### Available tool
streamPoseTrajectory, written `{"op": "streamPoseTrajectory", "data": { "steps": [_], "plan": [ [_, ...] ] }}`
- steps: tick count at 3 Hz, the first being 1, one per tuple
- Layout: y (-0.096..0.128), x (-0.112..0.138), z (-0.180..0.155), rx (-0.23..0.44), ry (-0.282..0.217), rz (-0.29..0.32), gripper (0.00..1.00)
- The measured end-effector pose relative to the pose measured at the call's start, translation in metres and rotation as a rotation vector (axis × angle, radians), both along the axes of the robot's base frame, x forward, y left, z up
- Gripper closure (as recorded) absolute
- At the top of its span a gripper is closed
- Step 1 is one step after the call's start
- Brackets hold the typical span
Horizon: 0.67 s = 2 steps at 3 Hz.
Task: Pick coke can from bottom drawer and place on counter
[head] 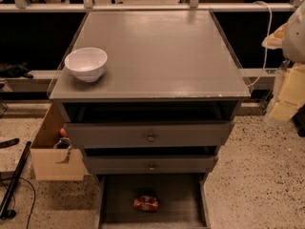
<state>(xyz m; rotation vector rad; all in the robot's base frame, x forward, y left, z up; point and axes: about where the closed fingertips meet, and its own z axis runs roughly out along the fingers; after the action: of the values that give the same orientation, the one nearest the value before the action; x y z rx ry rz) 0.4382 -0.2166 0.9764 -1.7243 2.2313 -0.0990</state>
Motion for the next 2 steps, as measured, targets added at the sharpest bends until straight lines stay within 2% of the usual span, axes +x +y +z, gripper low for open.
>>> {"op": "streamPoseTrajectory", "data": {
  "steps": [1, 2],
  "plan": [
    [0.0, 0.0, 0.0, 0.0, 0.0, 0.0, 0.0],
    [0.0044, -0.0015, -0.0087, 0.076, -0.029, 0.016, 0.0]
  ]
}}
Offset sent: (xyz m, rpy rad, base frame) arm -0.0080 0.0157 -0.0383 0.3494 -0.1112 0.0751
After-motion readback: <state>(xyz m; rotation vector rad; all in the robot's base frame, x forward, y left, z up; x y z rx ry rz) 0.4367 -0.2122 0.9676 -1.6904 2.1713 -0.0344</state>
